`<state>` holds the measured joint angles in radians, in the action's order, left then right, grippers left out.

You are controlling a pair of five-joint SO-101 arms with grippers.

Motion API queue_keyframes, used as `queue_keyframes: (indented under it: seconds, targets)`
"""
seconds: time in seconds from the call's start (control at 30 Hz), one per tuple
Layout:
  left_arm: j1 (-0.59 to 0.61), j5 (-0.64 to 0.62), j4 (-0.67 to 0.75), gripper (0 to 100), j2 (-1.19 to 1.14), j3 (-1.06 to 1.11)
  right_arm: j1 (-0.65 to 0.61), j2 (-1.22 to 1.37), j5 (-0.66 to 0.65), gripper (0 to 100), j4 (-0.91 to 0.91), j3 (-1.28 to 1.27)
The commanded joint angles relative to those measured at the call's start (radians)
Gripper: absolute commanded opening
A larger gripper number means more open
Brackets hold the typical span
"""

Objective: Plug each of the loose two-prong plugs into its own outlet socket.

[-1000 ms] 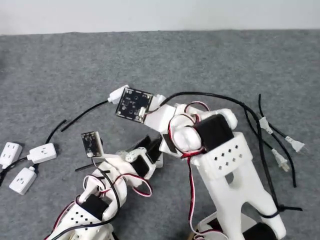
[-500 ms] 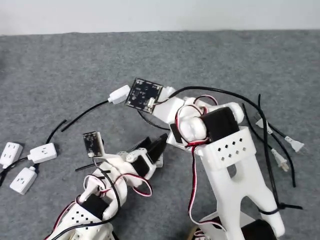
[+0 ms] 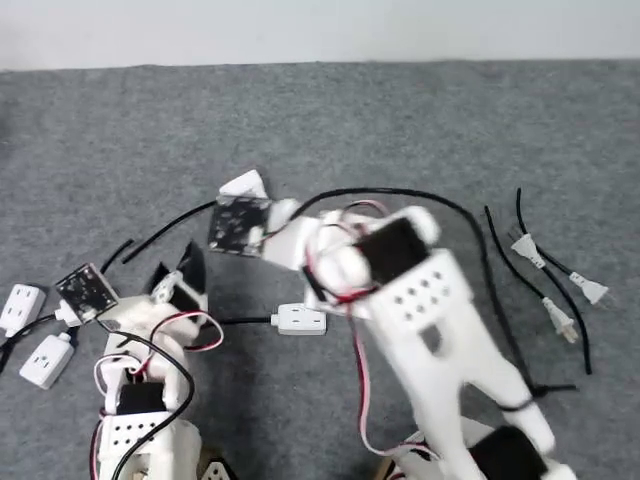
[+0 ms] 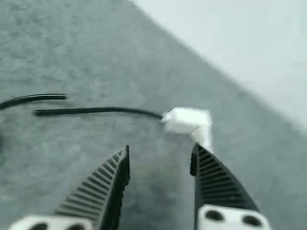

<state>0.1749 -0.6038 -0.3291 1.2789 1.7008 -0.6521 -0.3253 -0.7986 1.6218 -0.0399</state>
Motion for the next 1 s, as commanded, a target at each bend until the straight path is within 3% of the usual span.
queue_keyframes:
  seconds: [0.0,0.1,0.43,0.6,0.97]
  targets:
    - [0.029,0.129,-0.061,20,0.012,-0.013,-0.019,0.082,-0.017,0.8,-0.050,0.012]
    - [0.020,0.181,-0.078,20,0.012,-0.013,-0.019,0.143,-0.077,0.8,-0.067,0.012]
    - [0.020,0.184,-0.075,20,0.012,-0.013,-0.018,0.265,-0.239,0.8,-0.166,-0.049]
    - [-0.003,0.184,-0.075,20,0.012,-0.013,-0.018,0.268,-0.250,0.8,-0.289,-0.169]
    - [-0.037,0.186,-0.080,20,0.012,-0.013,-0.002,0.268,-0.249,0.8,-0.309,-0.207]
